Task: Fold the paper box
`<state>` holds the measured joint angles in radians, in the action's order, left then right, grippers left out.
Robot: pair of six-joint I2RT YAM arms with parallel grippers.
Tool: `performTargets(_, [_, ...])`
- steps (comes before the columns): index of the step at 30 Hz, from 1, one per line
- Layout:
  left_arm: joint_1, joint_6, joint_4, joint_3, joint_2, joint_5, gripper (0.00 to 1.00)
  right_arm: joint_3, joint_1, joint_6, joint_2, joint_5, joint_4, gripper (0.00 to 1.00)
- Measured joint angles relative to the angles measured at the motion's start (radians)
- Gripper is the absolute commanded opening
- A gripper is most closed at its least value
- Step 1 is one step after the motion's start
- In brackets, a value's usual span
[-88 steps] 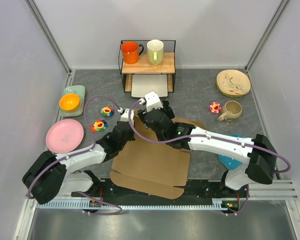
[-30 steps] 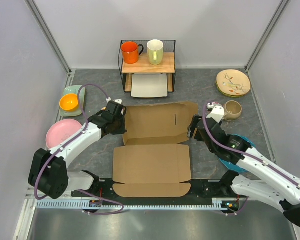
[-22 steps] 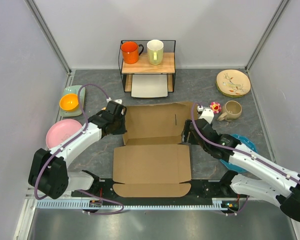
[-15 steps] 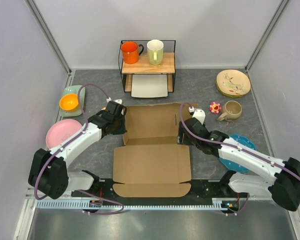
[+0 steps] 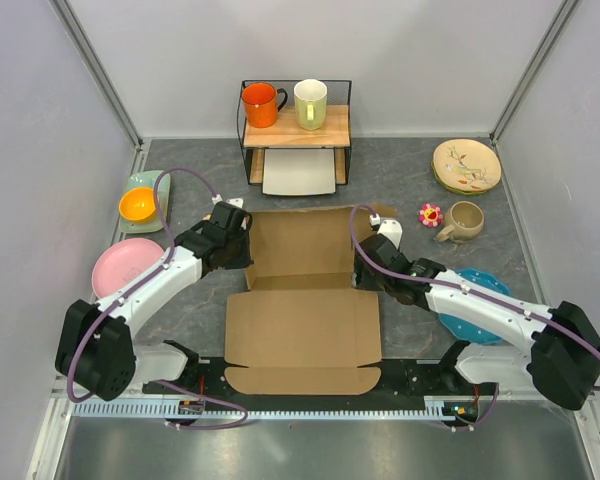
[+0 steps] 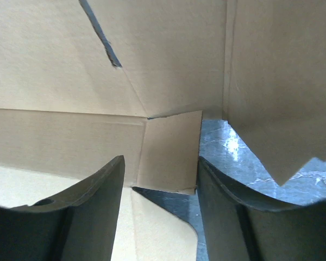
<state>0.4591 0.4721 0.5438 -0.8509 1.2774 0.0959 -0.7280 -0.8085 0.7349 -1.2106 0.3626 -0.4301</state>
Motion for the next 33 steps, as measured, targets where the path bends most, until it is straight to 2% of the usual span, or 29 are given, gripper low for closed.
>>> performTargets(10, [0.000,-0.002,-0.001,0.018,-0.021,-0.003,0.02,-0.044,-0.057,-0.060,-0.027,-0.004,0.082,0.31])
performTargets(16, [-0.007,-0.009,0.001,0.035,-0.031,0.002,0.02,-0.121,-0.172,-0.132,-0.179,0.064,0.079,0.28])
performTargets(18, [-0.007,-0.015,0.005,0.042,-0.031,0.003,0.02,-0.130,-0.206,-0.150,-0.215,0.089,0.069,0.34])
performTargets(19, [-0.007,-0.017,0.005,0.045,-0.031,0.003,0.02,-0.136,-0.220,-0.157,-0.230,0.103,0.061,0.49])
performTargets(22, [-0.007,-0.018,0.006,0.055,-0.037,0.002,0.02,-0.176,-0.272,-0.174,-0.280,0.140,0.032,0.67])
performTargets(25, [-0.007,-0.018,0.004,0.056,-0.040,0.000,0.02,-0.209,-0.299,-0.184,-0.276,0.182,-0.004,0.78])
performTargets(28, [-0.007,-0.018,-0.002,0.056,-0.046,-0.001,0.02,-0.251,-0.301,-0.201,-0.218,0.233,-0.043,0.83])
performTargets(33, [-0.007,-0.018,-0.002,0.056,-0.047,-0.001,0.02,-0.379,-0.293,-0.251,-0.065,0.339,-0.080,0.84])
